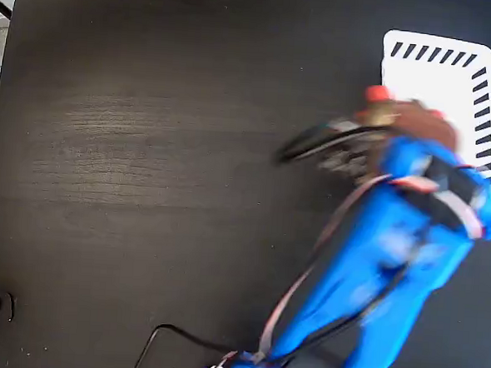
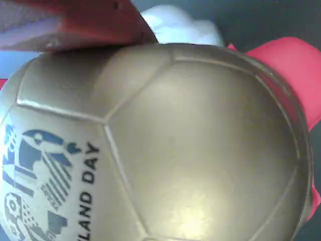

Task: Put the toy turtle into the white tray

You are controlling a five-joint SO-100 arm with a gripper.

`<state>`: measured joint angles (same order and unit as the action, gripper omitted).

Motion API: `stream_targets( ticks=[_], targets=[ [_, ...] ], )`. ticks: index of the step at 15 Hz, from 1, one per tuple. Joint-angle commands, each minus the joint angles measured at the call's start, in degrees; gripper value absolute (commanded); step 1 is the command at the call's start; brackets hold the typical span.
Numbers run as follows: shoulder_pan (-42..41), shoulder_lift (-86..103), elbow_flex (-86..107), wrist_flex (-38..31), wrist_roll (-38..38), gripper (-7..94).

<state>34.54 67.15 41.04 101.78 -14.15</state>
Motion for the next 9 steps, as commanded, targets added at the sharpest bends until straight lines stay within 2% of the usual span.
stream_targets(
  ticks=[1,4,9],
  targets=[
    [4.31,-3.60,-16.96,0.44,3.34,0],
    [4.83,-12.04,-20.65,-3.87,9.14,0],
    [2.72,-24.43,-22.15,-10.81,13.18,0]
  ],
)
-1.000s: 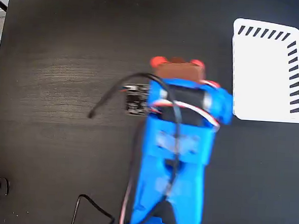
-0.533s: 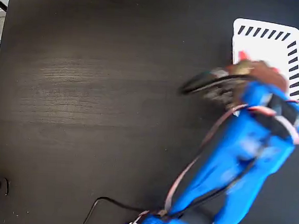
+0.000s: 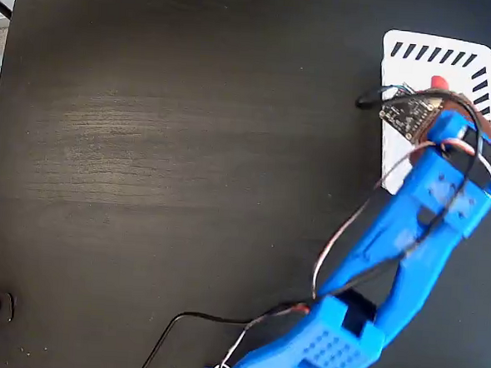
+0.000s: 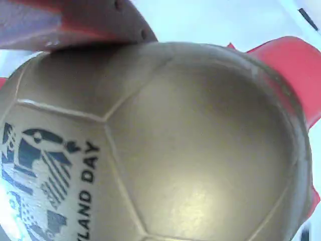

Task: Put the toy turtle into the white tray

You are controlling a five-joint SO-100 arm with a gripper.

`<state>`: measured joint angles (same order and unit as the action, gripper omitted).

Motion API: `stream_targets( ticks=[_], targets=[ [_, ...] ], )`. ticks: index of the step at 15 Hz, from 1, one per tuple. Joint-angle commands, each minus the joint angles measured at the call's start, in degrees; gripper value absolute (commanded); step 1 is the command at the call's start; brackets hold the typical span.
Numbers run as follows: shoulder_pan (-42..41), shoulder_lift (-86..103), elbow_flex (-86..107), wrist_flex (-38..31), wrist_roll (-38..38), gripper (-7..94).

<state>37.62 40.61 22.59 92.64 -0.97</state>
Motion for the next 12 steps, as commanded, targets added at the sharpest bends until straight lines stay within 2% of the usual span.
stream_targets(
  ticks=[1,4,5,8,9,12],
  targets=[
    [0.26,1.23,-1.93,-4.75,1.32,0],
    [0.44,-0.97,-1.93,-5.10,1.76,2],
    [0.26,-1.49,-2.02,-4.66,1.49,10],
    [0.26,-1.58,-0.79,-4.57,1.58,52],
    [0.26,-1.58,-0.53,-4.31,1.67,56],
    [0.26,-1.49,-0.70,-2.55,1.14,56]
  ],
)
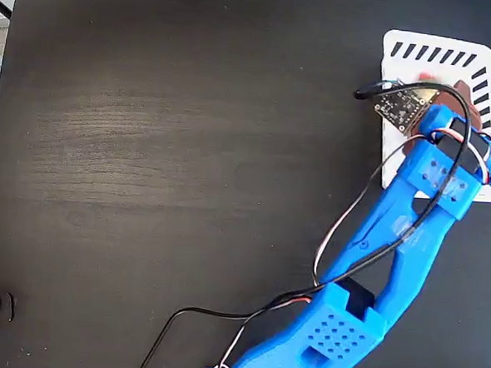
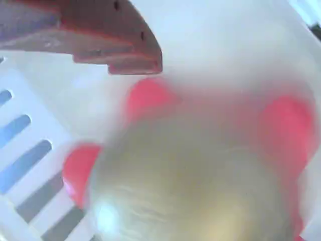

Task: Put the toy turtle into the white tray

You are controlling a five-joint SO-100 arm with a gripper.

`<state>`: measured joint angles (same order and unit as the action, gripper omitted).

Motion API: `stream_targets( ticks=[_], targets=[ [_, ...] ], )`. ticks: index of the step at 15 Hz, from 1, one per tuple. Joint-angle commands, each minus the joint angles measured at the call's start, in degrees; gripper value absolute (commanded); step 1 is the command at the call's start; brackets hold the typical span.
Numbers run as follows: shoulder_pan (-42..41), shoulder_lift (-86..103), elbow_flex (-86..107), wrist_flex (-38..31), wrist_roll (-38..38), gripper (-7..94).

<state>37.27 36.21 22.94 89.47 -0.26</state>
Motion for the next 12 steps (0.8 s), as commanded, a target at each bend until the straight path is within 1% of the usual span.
stream_targets(
  ticks=[1,4,6,7,8,9,10,11,12],
  targets=[
    [0.70,2.90,-1.14,0.70,0.35,56],
    [1.23,5.10,-1.23,0.88,0.53,56],
    [1.23,10.28,0.35,0.88,0.88,54],
    [0.97,13.89,2.11,0.79,0.97,49],
    [0.53,18.02,5.10,0.18,1.14,40],
    [0.00,22.59,8.88,-1.32,2.20,22],
    [-0.62,28.30,14.85,-4.57,4.04,7],
    [-1.67,34.01,20.48,-7.03,4.39,0],
    [-3.43,39.73,26.46,-8.79,4.92,0]
  ],
)
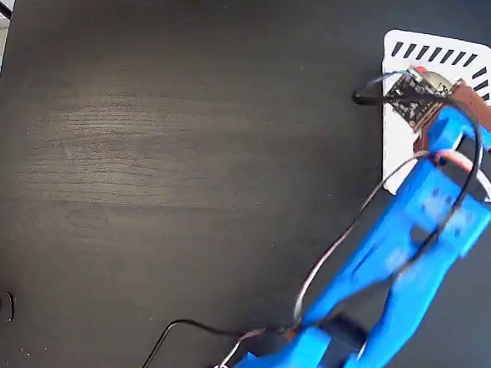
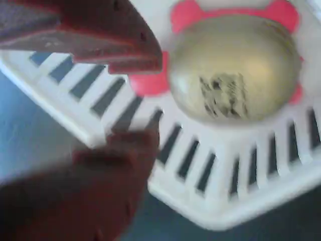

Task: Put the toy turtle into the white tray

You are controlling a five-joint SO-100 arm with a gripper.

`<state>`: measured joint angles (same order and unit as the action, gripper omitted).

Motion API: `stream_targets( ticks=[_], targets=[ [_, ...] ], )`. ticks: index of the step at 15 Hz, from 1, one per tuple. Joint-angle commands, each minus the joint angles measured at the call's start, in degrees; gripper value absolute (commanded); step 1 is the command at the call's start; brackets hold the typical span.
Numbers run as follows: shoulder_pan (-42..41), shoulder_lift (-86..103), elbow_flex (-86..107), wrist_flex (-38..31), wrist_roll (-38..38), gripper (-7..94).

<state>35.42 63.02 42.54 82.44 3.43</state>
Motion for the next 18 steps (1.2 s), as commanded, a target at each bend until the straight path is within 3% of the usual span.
stream_targets(
  ticks=[1,7,11,13,18],
  targets=[
    [-4.04,18.81,13.54,-3.87,1.67,0],
    [-27.16,56.78,63.98,-26.72,3.60,0],
    [-35.60,81.91,98.44,-38.41,1.58,0],
    [-37.18,92.37,111.62,-38.32,0.09,0],
    [-36.47,113.29,124.37,-24.43,-0.79,0]
  ],
)
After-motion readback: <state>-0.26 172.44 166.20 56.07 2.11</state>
